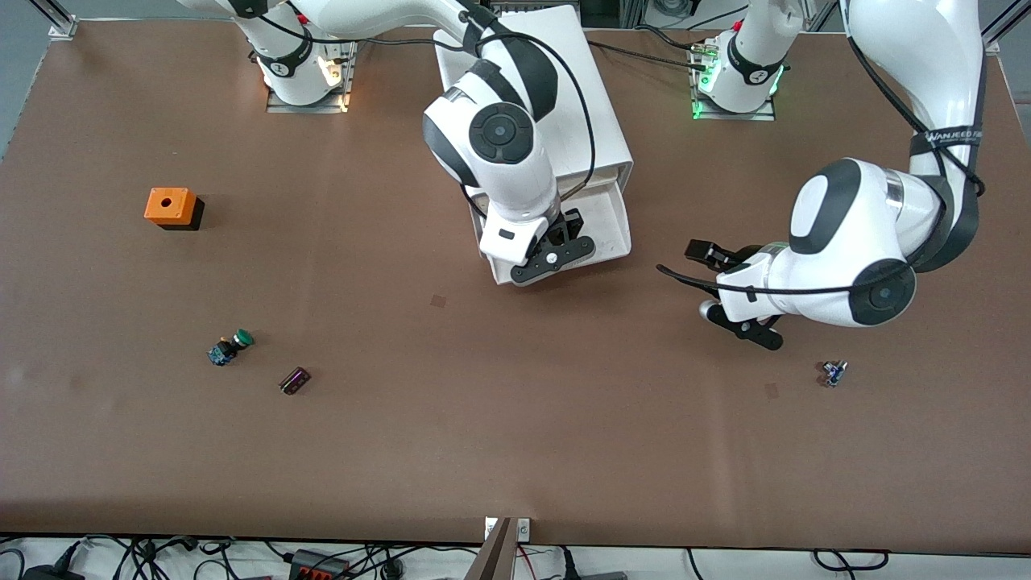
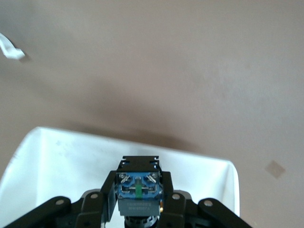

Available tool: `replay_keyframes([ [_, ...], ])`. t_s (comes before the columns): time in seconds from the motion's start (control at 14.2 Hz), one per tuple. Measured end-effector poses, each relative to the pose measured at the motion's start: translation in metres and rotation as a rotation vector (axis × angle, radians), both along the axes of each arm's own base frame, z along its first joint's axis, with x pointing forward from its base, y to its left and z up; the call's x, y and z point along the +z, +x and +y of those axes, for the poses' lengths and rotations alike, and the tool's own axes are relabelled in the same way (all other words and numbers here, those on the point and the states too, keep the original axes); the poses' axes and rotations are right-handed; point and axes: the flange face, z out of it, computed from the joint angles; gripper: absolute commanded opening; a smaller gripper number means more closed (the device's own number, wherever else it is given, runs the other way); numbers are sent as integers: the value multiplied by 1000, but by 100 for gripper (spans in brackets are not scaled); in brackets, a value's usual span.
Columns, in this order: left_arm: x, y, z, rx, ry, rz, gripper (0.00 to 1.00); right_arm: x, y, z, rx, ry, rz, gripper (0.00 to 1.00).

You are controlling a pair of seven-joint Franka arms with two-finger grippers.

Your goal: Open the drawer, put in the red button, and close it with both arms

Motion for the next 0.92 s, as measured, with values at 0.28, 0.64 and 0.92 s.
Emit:
replay_keyframes([
  [0.28,25,23,23,10,84,-127,100,-18,-8,4,5,-47,30,0],
  [0.64,20,40,35,38,77,-173,100,-41,-10,10,-66,-57,44,0],
  [0.92,20,41,34,39,77,-176,100,-50,-14,15,-101,-63,52,9],
])
